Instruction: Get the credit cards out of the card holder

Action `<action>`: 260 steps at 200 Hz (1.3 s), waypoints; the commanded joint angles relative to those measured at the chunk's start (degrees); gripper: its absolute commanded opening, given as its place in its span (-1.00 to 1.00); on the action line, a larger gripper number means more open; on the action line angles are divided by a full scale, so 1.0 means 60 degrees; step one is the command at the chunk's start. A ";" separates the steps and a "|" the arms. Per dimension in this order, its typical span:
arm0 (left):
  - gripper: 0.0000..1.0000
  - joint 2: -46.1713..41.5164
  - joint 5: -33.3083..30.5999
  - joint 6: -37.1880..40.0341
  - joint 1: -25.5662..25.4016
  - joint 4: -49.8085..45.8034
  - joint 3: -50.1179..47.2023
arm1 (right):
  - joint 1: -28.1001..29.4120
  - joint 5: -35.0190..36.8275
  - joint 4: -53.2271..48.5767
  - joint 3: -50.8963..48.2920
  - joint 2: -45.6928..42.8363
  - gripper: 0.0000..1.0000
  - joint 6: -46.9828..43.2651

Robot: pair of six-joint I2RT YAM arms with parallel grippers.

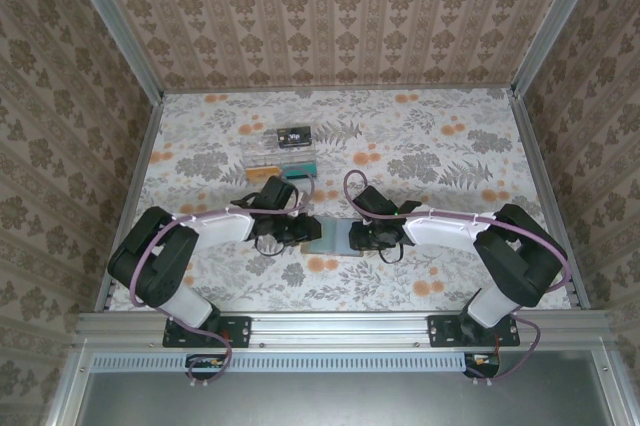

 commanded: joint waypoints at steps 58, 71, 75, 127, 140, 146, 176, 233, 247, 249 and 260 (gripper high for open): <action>-0.26 0.0542 0.1024 0.0288 -0.0522 0.0559 0.1047 | 0.0090 0.0050 0.0020 -0.0161 0.0143 -0.38 0.0292; -0.26 0.0790 0.1072 0.0354 -0.0647 0.0489 0.1377 | 0.0083 0.0119 0.0059 -0.0236 -0.0061 -0.37 0.0369; -0.26 0.0880 0.1211 0.0375 -0.0684 0.0473 0.1462 | 0.0062 0.0167 0.0056 -0.0253 -0.0129 -0.37 0.0381; -0.23 0.0962 0.1322 0.0526 -0.0809 0.0159 0.1652 | -0.0199 0.0770 -0.0278 -0.0468 -0.1346 -0.28 0.0520; -0.23 0.0731 0.1204 0.0501 -0.0693 0.0125 0.1506 | -0.0260 0.0757 -0.0294 -0.0456 -0.1574 -0.27 0.0520; -0.23 0.0606 0.1204 0.0477 -0.0643 0.0127 0.1419 | -0.0264 0.0785 -0.0332 -0.0421 -0.1658 -0.27 0.0518; -0.28 -0.0132 0.0770 0.0633 -0.0175 -0.0291 0.0993 | -0.0274 0.0326 -0.0031 -0.0238 -0.1775 -0.27 0.0422; -0.94 -0.0549 0.0390 0.1044 0.0897 -0.0909 0.0154 | -0.0051 -0.1360 0.1194 0.0403 -0.0714 -0.39 0.0738; -0.95 -0.0361 0.0441 0.1107 0.0898 -0.0855 0.0174 | -0.0053 -0.1687 0.1540 0.0469 -0.0362 -0.43 0.0917; -0.96 -0.0327 0.0460 0.1114 0.0898 -0.0849 0.0168 | -0.0047 -0.1718 0.1575 0.0483 -0.0319 -0.43 0.0945; -0.98 -0.0127 0.0514 0.1120 0.0898 -0.0747 0.0191 | -0.0047 -0.1989 0.1768 0.0561 -0.0015 -0.47 0.1065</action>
